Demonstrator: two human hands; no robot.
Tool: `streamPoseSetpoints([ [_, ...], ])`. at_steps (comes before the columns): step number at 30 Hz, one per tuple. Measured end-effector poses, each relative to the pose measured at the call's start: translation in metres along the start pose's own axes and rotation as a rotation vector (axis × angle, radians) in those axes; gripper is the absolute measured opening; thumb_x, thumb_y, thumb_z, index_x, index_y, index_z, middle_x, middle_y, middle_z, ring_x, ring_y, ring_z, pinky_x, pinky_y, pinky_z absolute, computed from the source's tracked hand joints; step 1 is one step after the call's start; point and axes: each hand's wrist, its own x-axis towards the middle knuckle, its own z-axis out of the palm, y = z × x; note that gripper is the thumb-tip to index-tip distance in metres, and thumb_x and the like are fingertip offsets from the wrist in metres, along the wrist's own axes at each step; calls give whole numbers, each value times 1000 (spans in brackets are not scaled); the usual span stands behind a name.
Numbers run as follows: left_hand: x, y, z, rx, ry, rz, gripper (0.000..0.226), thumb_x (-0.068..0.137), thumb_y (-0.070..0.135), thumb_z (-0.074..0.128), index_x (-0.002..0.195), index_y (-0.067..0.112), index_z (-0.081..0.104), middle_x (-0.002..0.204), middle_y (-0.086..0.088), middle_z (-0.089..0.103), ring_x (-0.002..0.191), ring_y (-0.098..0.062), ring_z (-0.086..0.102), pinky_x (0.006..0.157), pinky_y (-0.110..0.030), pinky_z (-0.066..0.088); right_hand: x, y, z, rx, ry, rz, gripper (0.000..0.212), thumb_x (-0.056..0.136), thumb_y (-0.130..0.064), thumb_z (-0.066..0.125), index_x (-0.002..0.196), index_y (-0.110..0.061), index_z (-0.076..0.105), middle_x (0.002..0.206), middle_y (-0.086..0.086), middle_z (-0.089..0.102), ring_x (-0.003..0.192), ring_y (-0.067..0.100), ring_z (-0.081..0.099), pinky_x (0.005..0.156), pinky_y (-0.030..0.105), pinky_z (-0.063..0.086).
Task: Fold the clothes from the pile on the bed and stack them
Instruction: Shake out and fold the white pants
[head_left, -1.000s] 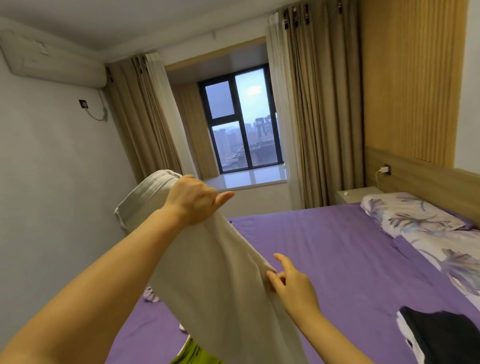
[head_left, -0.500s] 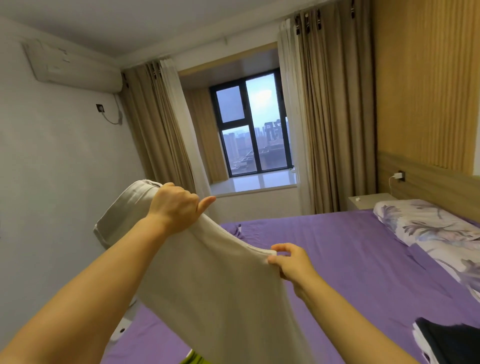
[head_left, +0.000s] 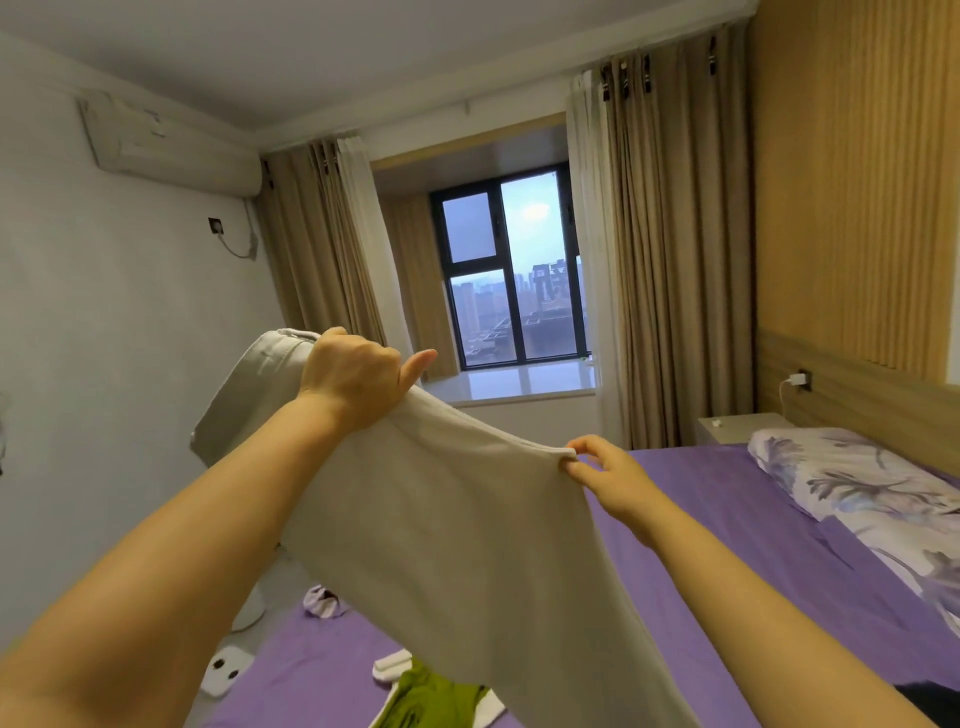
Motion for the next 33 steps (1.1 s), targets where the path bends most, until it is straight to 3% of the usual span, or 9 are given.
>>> streamPoseSetpoints([
  [3, 12, 5, -14, -5, -9, 21, 81, 90, 61, -3, 47, 18, 50, 47, 2, 51, 43, -13, 46, 60, -27, 36, -5, 9, 11, 210, 99, 15, 8, 100, -23, 47, 101, -21, 54, 101, 0, 59, 88, 13, 55, 71, 25, 45],
  [8, 3, 15, -20, -41, -86, 13, 81, 85, 64, -8, 50, 18, 49, 51, 2, 52, 48, -12, 51, 65, -27, 41, -16, 21, 25, 117, 258, -110, 13, 101, -24, 44, 91, -28, 51, 85, -6, 58, 72, 3, 51, 56, 8, 38],
  [14, -26, 18, -6, -77, -233, -21, 84, 81, 63, -16, 47, 18, 46, 50, 6, 46, 49, -15, 46, 63, -28, 31, -28, 23, 22, -119, 201, -184, 15, 98, -23, 48, 88, -33, 53, 72, -8, 58, 63, 4, 51, 55, 10, 36],
  [17, -42, 10, 9, -145, -388, -112, 87, 81, 67, -12, 54, 18, 55, 55, 6, 50, 53, -15, 48, 57, -27, 33, -23, 9, 13, -218, 106, -160, 8, 97, -24, 50, 97, -28, 58, 67, -13, 53, 64, 2, 49, 55, 9, 37],
  [21, -77, 3, 41, -220, -753, -171, 75, 90, 67, 2, 63, 22, 55, 73, 2, 57, 71, -20, 51, 67, -33, 37, -14, -6, 13, -330, -155, -45, 6, 93, -33, 54, 93, -34, 60, 69, -16, 51, 63, 0, 47, 54, 18, 33],
  [23, -104, 8, 60, -238, -910, -139, 72, 94, 65, 9, 81, 20, 63, 97, -3, 67, 84, -22, 57, 72, -34, 38, -12, 4, 29, -369, -297, 26, 6, 92, -33, 57, 94, -33, 62, 78, -19, 53, 70, -4, 50, 58, 17, 36],
  [26, -161, 30, 89, -264, -1133, -110, 66, 96, 63, 14, 122, 23, 60, 130, -5, 59, 115, -25, 56, 83, -37, 38, -18, 54, 74, -372, -447, 151, 13, 93, -31, 56, 103, -25, 64, 85, -17, 55, 78, 4, 54, 65, 21, 41],
  [31, -297, 90, 137, -317, -1246, -150, 61, 98, 58, 15, 94, 22, 64, 106, -5, 68, 97, -26, 63, 76, -35, 42, -59, 168, 169, -317, -598, 376, 16, 97, -30, 52, 106, -19, 58, 86, -8, 55, 75, 8, 50, 64, 18, 40],
  [33, -346, 107, 152, -322, -1283, -198, 64, 99, 57, 14, 95, 20, 66, 103, -6, 69, 95, -27, 64, 73, -34, 37, -74, 200, 204, -305, -613, 446, 12, 97, -32, 50, 103, -24, 56, 85, -9, 55, 73, 5, 50, 61, 16, 39],
])
